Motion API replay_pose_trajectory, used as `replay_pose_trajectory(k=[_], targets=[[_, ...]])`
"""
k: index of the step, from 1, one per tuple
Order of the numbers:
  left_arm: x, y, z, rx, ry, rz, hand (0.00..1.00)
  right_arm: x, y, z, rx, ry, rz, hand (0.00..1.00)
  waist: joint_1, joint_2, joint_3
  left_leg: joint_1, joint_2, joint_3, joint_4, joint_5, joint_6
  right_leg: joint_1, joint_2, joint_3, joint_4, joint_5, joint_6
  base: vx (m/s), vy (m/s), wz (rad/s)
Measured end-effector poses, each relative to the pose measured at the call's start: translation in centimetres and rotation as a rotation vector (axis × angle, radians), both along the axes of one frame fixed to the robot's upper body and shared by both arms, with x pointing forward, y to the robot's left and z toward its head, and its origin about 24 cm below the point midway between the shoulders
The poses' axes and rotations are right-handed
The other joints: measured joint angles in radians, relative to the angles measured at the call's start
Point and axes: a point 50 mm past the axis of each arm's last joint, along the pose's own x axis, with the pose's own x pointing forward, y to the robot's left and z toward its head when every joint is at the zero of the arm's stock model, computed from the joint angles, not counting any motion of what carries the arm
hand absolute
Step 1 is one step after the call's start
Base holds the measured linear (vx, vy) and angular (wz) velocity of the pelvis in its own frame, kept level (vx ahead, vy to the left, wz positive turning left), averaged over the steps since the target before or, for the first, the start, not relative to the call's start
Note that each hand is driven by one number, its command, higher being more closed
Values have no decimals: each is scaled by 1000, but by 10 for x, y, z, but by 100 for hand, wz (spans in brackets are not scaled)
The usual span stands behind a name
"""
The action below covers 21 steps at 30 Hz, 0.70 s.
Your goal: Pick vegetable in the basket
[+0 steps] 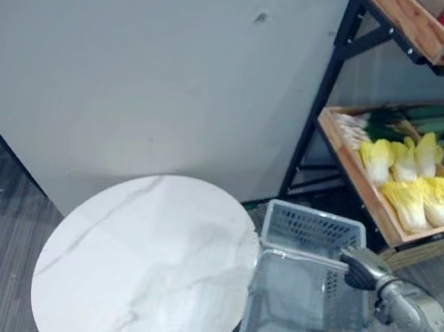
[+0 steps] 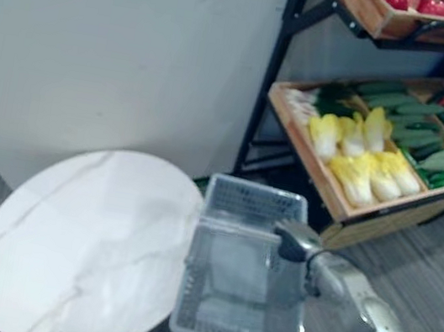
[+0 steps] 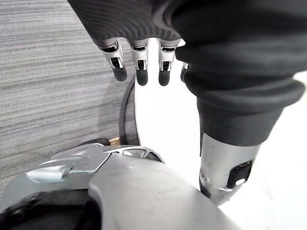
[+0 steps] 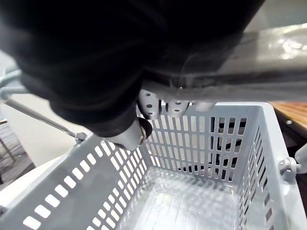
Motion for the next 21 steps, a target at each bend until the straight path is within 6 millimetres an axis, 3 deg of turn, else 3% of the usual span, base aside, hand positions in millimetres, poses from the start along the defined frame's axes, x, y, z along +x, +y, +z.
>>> replay_pose_trajectory(k=[3,4,5,6,7,8,10,14,16,17,21], targets=[[0,1,0,3,0,-12,0,1,-1,3,20,-24,-22,100,-10,-12,7,-14,-16,39,10,-10,20,-32,-4,62,-2,26,29,-111,103,-50],[5,3,1,8,-8,-33,0,3,3,6,25,-57,-25,100,-19,-7,5,-67,-15,90,63,-35,47,-93,10,128,-14,109,56,-186,136,-106],[13,4,2,12,-18,-56,0,4,10,7,45,-75,-16,100,-24,-5,5,-98,-6,139,64,-25,80,-129,35,158,-96,256,65,-269,165,-166],[15,1,0,4,-5,-79,0,6,18,10,66,-93,-1,100,-11,27,36,-92,31,215,38,-3,100,-145,38,57,2,192,-10,-226,137,-135],[17,1,0,4,-5,-92,0,5,19,8,66,-87,7,100,-18,28,42,-85,34,232,20,12,99,-161,25,-28,133,82,-110,-191,98,-120],[18,3,1,12,-7,-116,0,4,21,6,68,-78,14,100,-24,23,44,-62,36,267,-5,31,103,-159,-26,-158,358,-80,-146,-92,66,-85],[19,4,2,14,-3,-152,0,5,21,7,64,-80,14,100,-21,17,42,-58,53,325,5,36,106,-114,-110,-244,537,-166,-161,-139,45,-90],[19,7,2,19,1,-162,0,3,25,-1,63,-45,28,100,-4,16,32,-66,127,422,17,68,85,-22,-188,-231,610,-159,-141,-106,-114,-93],[14,14,3,34,15,-161,0,3,34,-5,81,-41,47,100,13,-6,-15,-120,165,480,40,96,67,24,-222,-224,456,-83,-50,-90,-304,-102],[19,16,4,43,6,-163,0,6,38,-3,79,-55,57,100,17,-15,-25,-153,189,497,57,119,68,42,-184,-239,319,-113,2,-70,-286,-91],[22,5,1,7,11,-164,0,16,44,6,53,-89,88,100,18,18,-27,-146,242,545,33,214,63,101,-100,-256,76,-112,3,-106,-336,-94]])
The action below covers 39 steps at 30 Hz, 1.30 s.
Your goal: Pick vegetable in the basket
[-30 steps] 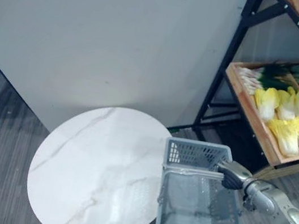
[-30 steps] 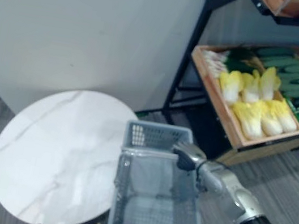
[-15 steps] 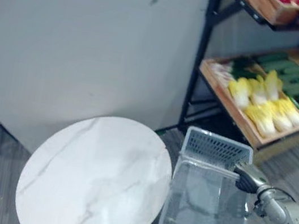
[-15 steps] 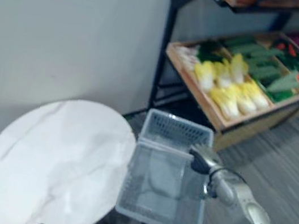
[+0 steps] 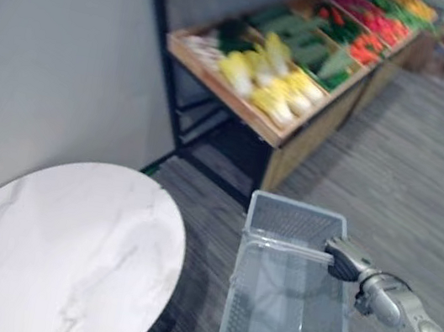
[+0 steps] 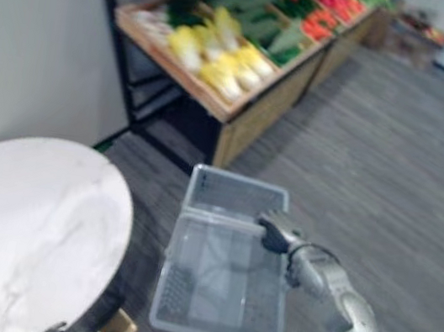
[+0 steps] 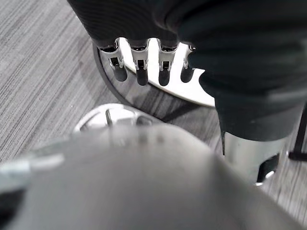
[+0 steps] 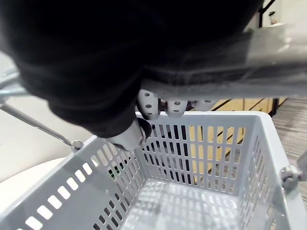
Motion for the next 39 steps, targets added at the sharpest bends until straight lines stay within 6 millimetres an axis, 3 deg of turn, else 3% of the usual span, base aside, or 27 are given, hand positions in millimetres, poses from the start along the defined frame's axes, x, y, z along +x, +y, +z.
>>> replay_pose_trajectory(k=[6,8,9,10,11,12,13,14,15,18,22,26,27,30,31,32,34,36,39], targets=[[2,-4,-1,-3,7,-16,0,-6,-2,2,-9,-13,12,100,-35,25,8,53,97,-20,121,86,-33,148,63,-33,-178,0,0,-22,-220,-27],[2,-5,-1,0,8,-21,0,-13,-3,-4,7,-2,0,100,-32,25,22,47,127,-140,233,155,-30,194,68,-8,-201,-3,-4,-76,-186,-50],[0,-5,-2,1,11,-15,0,-14,-3,-5,14,2,-2,100,-27,20,28,17,117,-227,274,145,-49,202,56,27,-200,-8,-14,-76,-27,-63],[-2,-6,-2,-2,13,-8,0,-14,-3,-5,19,-2,-5,100,-26,22,28,-2,82,-315,279,107,-69,200,43,56,-198,-13,-22,-60,85,-90],[-3,-9,-3,-10,8,-3,0,-13,-2,-4,30,-10,-10,100,-22,27,31,-19,-12,-478,247,30,-92,181,31,109,-197,-18,-29,-77,168,-166],[-6,-12,-3,-17,14,3,0,-12,1,-6,47,-6,-10,100,2,38,36,-8,-140,-692,122,-52,-109,140,46,208,-197,-19,-29,-83,199,-196],[-8,-15,-4,-25,18,5,0,-12,3,-7,48,-3,-4,100,2,48,46,17,-189,-796,41,-57,-115,119,65,255,-182,-18,-28,-92,243,-205],[-11,-17,-5,-30,19,8,0,-11,7,-7,54,-2,9,100,6,57,54,57,-217,-857,-29,-104,-68,87,93,308,-163,-30,-27,-77,248,-156],[-12,-16,-4,-27,15,8,0,-12,11,-7,52,-1,35,100,7,56,58,95,-241,-925,-72,-164,-64,57,104,345,-155,-32,-26,-67,221,-140],[-8,-5,-1,-1,-5,13,0,-12,11,-6,33,-1,55,100,5,16,80,78,-257,-864,-46,-181,-47,21,85,381,-153,7,28,-40,132,-70],[-5,-13,-2,-20,-16,11,0,-6,10,2,12,-31,80,100,5,47,93,74,-265,-819,-33,-198,-36,4,81,445,-196,42,54,21,78,-47],[-4,-21,-4,-37,-13,-10,0,-12,4,-8,6,11,56,100,3,89,99,92,-279,-854,-35,-185,-16,-30,96,480,-173,51,58,118,9,-45],[-4,-22,-4,-39,-13,-16,0,-13,2,-9,5,18,48,100,5,92,100,101,-277,-852,-36,-185,-16,-39,102,480,-146,49,56,93,6,-52],[2,-26,-3,-46,-31,-58,0,-10,-9,-5,7,1,-4,100,-3,85,117,144,-288,-848,-40,-184,-14,-147,119,469,138,8,7,-6,25,-29],[4,-20,-1,-32,-39,-73,0,-10,-16,-3,10,-11,-33,100,-6,67,128,165,-308,-848,-44,-189,1,-199,110,455,272,7,3,-53,73,15],[5,-17,-1,-24,-39,-76,0,-11,-23,-1,13,-20,-68,100,-17,53,137,191,-325,-855,-54,-213,44,-223,88,430,362,6,-1,-38,71,24],[6,-14,0,-17,-35,-85,0,-9,-30,-2,33,-19,-115,100,-24,29,158,234,-350,-856,-77,-232,92,-267,43,384,462,8,-27,1,77,9],[5,-11,0,-10,-29,-90,0,-10,-34,-14,52,25,-158,100,-27,31,161,245,-346,-855,-88,-233,105,-293,33,313,440,-22,-44,42,79,2],[10,-10,1,-5,-35,-109,0,-10,-46,-24,73,69,-221,100,-30,36,164,248,-335,-864,-105,-235,108,-300,56,246,249,-15,-35,130,8,14]])
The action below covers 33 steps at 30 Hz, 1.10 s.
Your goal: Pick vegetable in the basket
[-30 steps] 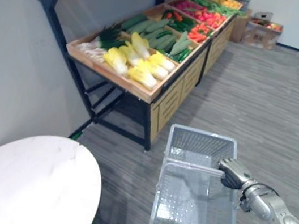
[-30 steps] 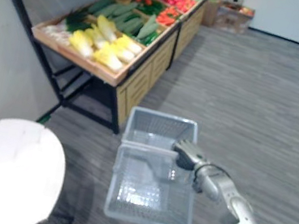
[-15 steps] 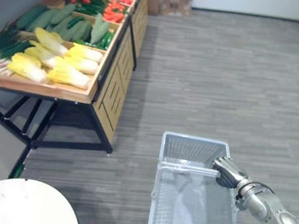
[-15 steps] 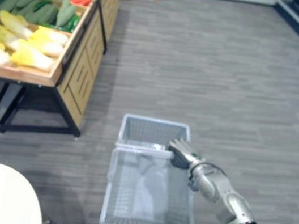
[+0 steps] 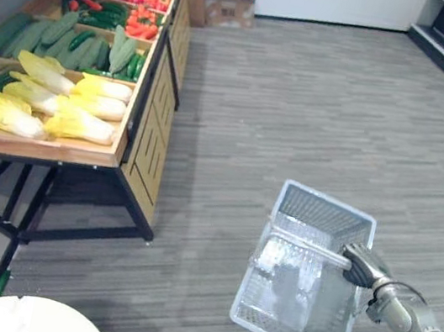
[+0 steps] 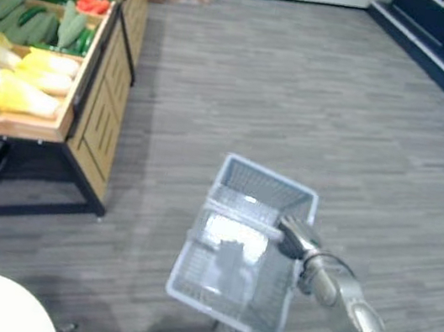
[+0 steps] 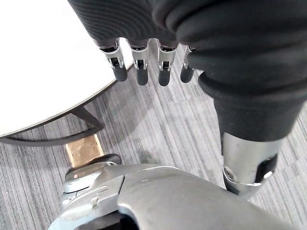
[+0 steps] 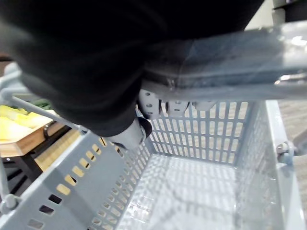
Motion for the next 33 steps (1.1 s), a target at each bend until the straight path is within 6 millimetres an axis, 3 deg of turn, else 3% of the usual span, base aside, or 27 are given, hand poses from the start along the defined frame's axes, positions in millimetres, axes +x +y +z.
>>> replay_pose_trajectory(k=[2,4,6,7,8,9,10,12,13,14,15,18,19,21,23,25,27,29,30,31,32,33], targets=[[7,-5,0,-10,-16,-13,0,3,-16,0,3,2,-73,100,-8,5,8,19,16,-26,-33,-1,-15,2,17,1,-252,43,44,255,-91,30],[8,-3,1,-6,-22,-12,0,2,-26,-2,-2,16,-121,100,-26,-7,12,58,18,-61,-63,-16,-53,7,-1,8,-349,62,51,375,-215,55],[4,-6,0,-13,-12,-9,0,0,-33,-3,-8,23,-159,100,-40,14,12,86,50,-91,-71,-33,-81,3,15,-4,-290,142,44,372,-250,59],[8,-9,0,-21,-25,-9,0,-1,-41,-4,-12,30,-203,100,-45,37,1,63,81,-123,-17,-23,-113,-29,31,-28,-200,131,26,433,-322,48],[10,-12,0,-28,-36,-4,0,0,-44,-1,-12,23,-221,100,-41,48,-4,21,98,-151,59,10,-145,-44,41,-46,-149,81,-6,518,-388,34],[11,-13,0,-32,-39,-2,0,0,-45,0,-11,18,-226,100,-40,50,-5,1,99,-162,101,29,-154,-44,46,-52,-132,66,-18,519,-392,7],[11,-15,0,-39,-39,4,0,0,-48,1,-10,12,-239,100,-30,52,-7,-35,100,-174,199,80,-153,-30,54,-60,-101,34,-27,520,-366,9],[11,-14,0,-37,-40,22,0,-2,-52,1,-22,18,-251,100,-27,51,-7,-116,94,-195,396,226,-185,30,57,-79,-103,-6,-44,413,-275,15],[10,-13,0,-35,-41,30,0,-5,-54,0,-26,27,-255,100,-21,45,-4,-163,92,-191,514,380,-215,87,55,-84,-113,-33,-57,310,-180,13],[9,-13,0,-35,-40,31,0,-5,-54,-1,-26,31,-256,100,-19,34,2,-184,97,-181,581,411,-215,119,55,-86,-124,-46,-65,366,-183,6],[9,-12,1,-34,-47,34,0,-6,-53,-3,-24,35,-257,100,-6,35,2,-248,102,-142,741,389,-199,185,58,-86,-149,-67,-78,336,-147,-3],[12,-12,2,-35,-76,31,0,-8,-55,-5,-26,45,-265,100,27,34,3,-372,91,-58,834,283,-128,307,68,-77,-226,-99,-103,319,-116,-14],[13,-12,3,-35,-78,31,0,-8,-56,-5,-27,46,-267,100,34,34,3,-397,85,-47,822,264,-123,324,69,-77,-240,-99,-102,223,-22,-10],[10,-12,2,-35,-71,37,0,-9,-59,-8,-29,60,-283,100,48,34,3,-475,69,17,661,223,-118,373,68,-79,-266,-111,-89,236,28,-8],[6,-13,1,-37,-62,41,0,-10,-62,-11,-31,70,-295,100,51,34,3,-483,49,47,477,223,-118,390,60,-80,-268,-125,-66,274,107,-3],[0,-14,0,-40,-48,45,0,-14,-66,-16,-36,90,-323,100,52,36,2,-484,15,60,174,250,-119,416,42,-84,-285,-153,-52,322,162,7],[-6,-18,-1,-49,-35,54,0,-18,-70,-21,-42,103,-344,100,58,51,-5,-458,12,32,-82,309,-134,454,39,-85,-309,-178,-15,424,232,2],[-17,-24,-4,-61,-9,71,0,-24,-72,-27,-48,131,-356,100,62,77,-16,-456,48,45,-112,318,-129,511,42,-86,-315,-218,25,460,281,1],[-24,-22,-4,-59,7,98,0,-30,-69,-34,-44,156,-358,100,62,72,-35,-451,43,115,-66,407,-100,550,14,-81,-320,-245,40,533,285,8],[-26,-22,-5,-59,13,100,0,-33,-68,-38,-41,169,-357,100,62,60,-44,-459,37,157,-15,411,-92,572,-3,-68,-337,-245,38,531,268,12],[-25,-20,-4,-53,11,90,0,-35,-68,-40,-40,174,-356,100,62,50,-49,-478,20,176,35,372,-45,576,-24,-45,-345,-230,32,508,241,10],[-24,-19,-4,-44,11,72,0,-35,-67,-39,-39,173,-354,100,63,50,-51,-493,7,180,75,338,-34,575,-39,-28,-341,-203,29,481,273,9]])
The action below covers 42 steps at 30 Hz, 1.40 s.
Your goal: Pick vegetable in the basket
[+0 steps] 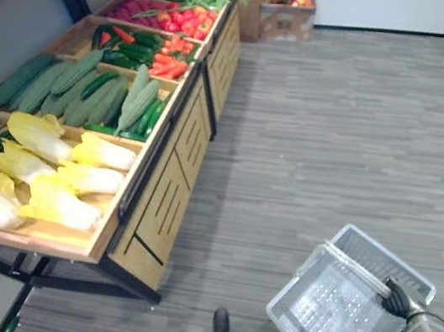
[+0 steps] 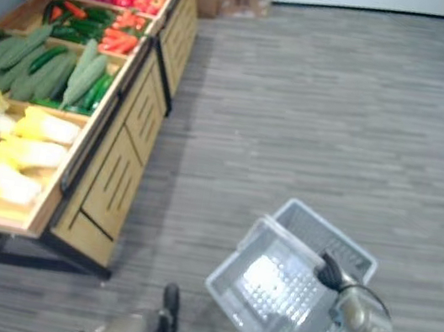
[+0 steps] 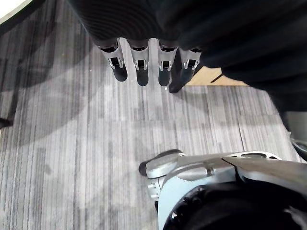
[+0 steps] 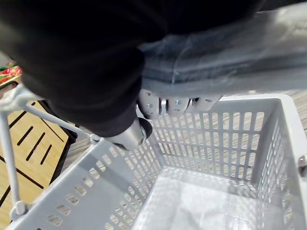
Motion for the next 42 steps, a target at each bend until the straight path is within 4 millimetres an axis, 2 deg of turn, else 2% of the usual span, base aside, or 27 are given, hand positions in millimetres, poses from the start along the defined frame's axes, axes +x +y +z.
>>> replay_pose_trajectory(k=[2,3,4,5,6,8,9,10,11,12,13,14,16,18,19,20,21,22,25,26,28,29,30,32,33,37,42], targets=[[-2,3,0,10,12,-5,0,-4,0,-2,1,8,6,100,-1,-19,-4,34,-52,8,9,-57,36,-52,-47,34,175,42,42,503,309,20],[-5,4,0,13,22,-6,0,-6,0,-4,3,14,2,100,-2,-25,-13,58,-71,5,-12,-68,37,-83,-63,39,265,57,67,433,268,34],[-10,7,0,20,40,-14,0,-8,3,-9,22,20,-7,100,-9,-42,-16,126,-112,-7,-63,-82,52,-166,-92,79,492,139,151,436,231,37],[-11,11,0,31,51,-41,0,-13,7,-15,41,33,-13,100,-15,-56,-14,193,-136,-22,-106,-90,57,-238,-89,137,671,280,158,544,223,49],[-12,15,1,46,62,-74,0,-15,9,-18,63,27,-32,100,-22,-64,-15,272,-162,-54,-143,-100,64,-322,-69,186,894,362,163,558,140,58],[-13,20,1,58,71,-95,0,-20,6,-21,71,39,-51,100,-32,-85,-4,364,-171,-115,-149,-123,87,-417,-21,172,1104,281,42,477,37,79],[-12,20,2,61,74,-104,0,-27,2,-24,70,52,-75,100,-36,-76,-8,429,-169,-164,-165,-133,98,-467,1,125,1124,205,-29,396,-21,96],[-11,21,2,63,72,-106,0,-30,0,-25,69,56,-89,100,-39,-82,-4,454,-168,-190,-176,-134,99,-485,6,105,1103,168,-37,470,-55,135],[-7,22,2,62,62,-106,0,-35,-8,-26,65,66,-125,100,-55,-76,-8,492,-167,-247,-183,-135,100,-510,9,77,1002,122,-42,437,-89,146],[-4,19,2,47,48,-84,0,-37,-15,-24,60,61,-161,100,-64,-85,-4,510,-163,-294,-182,-138,98,-536,21,83,861,102,-43,500,-126,143],[-3,19,2,42,41,-70,0,-37,-18,-23,57,58,-176,100,-65,-85,-4,515,-158,-318,-179,-146,94,-547,28,90,781,103,-43,432,-128,119],[1,19,3,39,30,-52,0,-38,-23,-22,55,54,-199,100,-63,-70,-8,526,-147,-355,-171,-162,81,-549,42,108,652,106,-38,424,-171,102],[5,18,3,35,16,-35,0,-40,-25,-24,52,64,-219,100,-57,-78,-6,521,-120,-447,-111,-237,49,-540,70,226,335,126,-12,421,-255,124],[7,19,3,30,7,1,0,-41,-25,-25,55,68,-222,100,-39,-89,0,522,-106,-498,-65,-295,24,-527,67,307,196,143,7,379,-341,97],[-1,23,3,35,17,42,0,-43,-21,-29,70,79,-227,100,-32,-107,-2,517,-99,-542,-24,-345,-2,-511,59,339,149,152,22,506,-553,127],[-5,29,4,49,27,78,0,-46,-16,-34,91,93,-232,100,-33,-120,-8,511,-81,-598,14,-394,-33,-514,46,309,189,215,96,490,-574,130],[-4,25,2,38,31,89,0,-48,-16,-36,92,103,-238,100,-34,-112,-5,503,-60,-623,31,-400,-44,-518,50,264,224,213,94,441,-568,172],[-3,16,1,11,20,122,0,-47,-19,-34,83,106,-251,100,-31,-77,-28,444,-18,-658,67,-355,-93,-530,52,165,269,167,44,321,-453,137],[-3,14,0,2,11,186,0,-34,-17,-27,86,70,-237,100,-27,-59,-37,386,10,-669,65,-273,-128,-545,41,76,319,146,18,242,-400,117],[-2,14,1,6,5,208,0,-27,-16,-24,90,55,-229,100,-32,-59,-37,340,22,-653,67,-195,-143,-538,17,1,324,132,-5,237,-457,167],[-1,14,1,7,0,211,0,-27,-17,-24,90,54,-234,100,-36,-59,-35,312,53,-571,63,-114,-166,-491,-10,-88,298,121,-24,153,-352,158],[-2,13,1,9,2,217,0,-29,-19,-26,92,66,-246,100,-35,-60,-32,299,87,-436,61,-72,-158,-436,-24,-154,273,116,-32,86,-302,168],[-2,14,1,11,-1,232,0,-35,-22,-31,99,85,-270,100,-38,-59,-32,297,127,-262,65,-70,-144,-382,-37,-226,245,110,-42,42,-268,166],[0,13,1,10,-10,226,0,-42,-29,-32,119,72,-330,100,-42,-57,-31,296,152,-47,57,-67,-133,-325,-51,-319,205,99,-47,-47,-147,155],[0,12,1,7,-9,217,0,-46,-34,-32,131,59,-370,100,-43,-49,-28,296,140,23,24,-64,-128,-312,-53,-363,192,90,-38,-104,-69,131],[-7,11,0,5,17,236,0,-57,-37,-38,186,47,-450,100,-51,-15,-27,302,110,45,-168,-92,-135,-342,-39,-417,206,89,-29,-107,41,83],[-15,12,-1,12,45,234,0,-63,-31,-48,212,79,-468,100,-49,-9,-20,312,64,35,-192,-70,-120,-339,-46,-351,181,114,-7,-34,108,19]])
